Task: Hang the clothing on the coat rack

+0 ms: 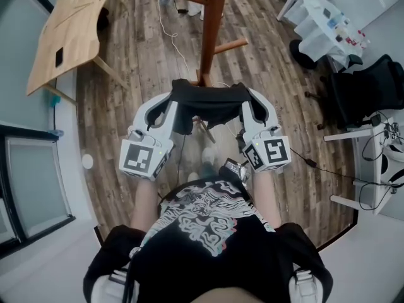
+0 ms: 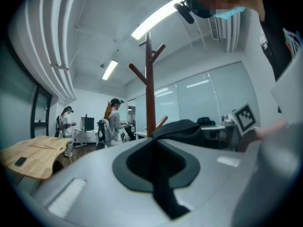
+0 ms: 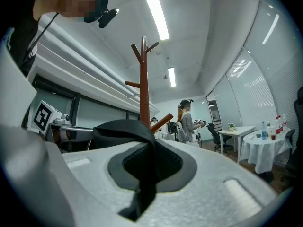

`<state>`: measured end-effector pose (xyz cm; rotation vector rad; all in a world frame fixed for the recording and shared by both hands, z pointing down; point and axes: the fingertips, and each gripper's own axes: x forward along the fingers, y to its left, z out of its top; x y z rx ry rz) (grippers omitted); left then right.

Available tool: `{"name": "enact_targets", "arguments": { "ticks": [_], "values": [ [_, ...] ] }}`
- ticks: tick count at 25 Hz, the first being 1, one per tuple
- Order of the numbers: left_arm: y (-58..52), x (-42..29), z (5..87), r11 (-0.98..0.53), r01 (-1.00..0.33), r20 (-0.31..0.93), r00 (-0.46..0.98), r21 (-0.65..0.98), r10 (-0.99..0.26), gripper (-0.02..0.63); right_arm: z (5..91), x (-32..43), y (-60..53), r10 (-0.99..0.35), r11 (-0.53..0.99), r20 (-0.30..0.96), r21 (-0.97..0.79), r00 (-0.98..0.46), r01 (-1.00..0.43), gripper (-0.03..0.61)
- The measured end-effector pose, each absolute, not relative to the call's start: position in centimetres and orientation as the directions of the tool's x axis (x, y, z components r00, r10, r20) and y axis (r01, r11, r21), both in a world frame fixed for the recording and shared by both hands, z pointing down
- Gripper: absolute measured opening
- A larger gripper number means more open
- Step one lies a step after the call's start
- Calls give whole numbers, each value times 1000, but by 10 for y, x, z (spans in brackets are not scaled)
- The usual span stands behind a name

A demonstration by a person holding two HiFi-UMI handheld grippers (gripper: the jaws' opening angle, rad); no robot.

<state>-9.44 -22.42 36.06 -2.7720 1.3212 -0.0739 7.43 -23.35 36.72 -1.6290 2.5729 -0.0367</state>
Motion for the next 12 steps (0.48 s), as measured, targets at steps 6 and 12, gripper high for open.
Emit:
{"name": "enact_targets", "arguments": {
  "ticks": [6,12],
  "values": [
    [-240,-88,362,-628,-772,24,629,-96,-777,0,367,81,-253,-900,434,-76,-75,-429,-898,14],
    [-257,-83,366,-624,-776,42,623,-88,-781,0,367,86,-273,-894,446,-77,-71,-441,-892,14]
  ]
}}
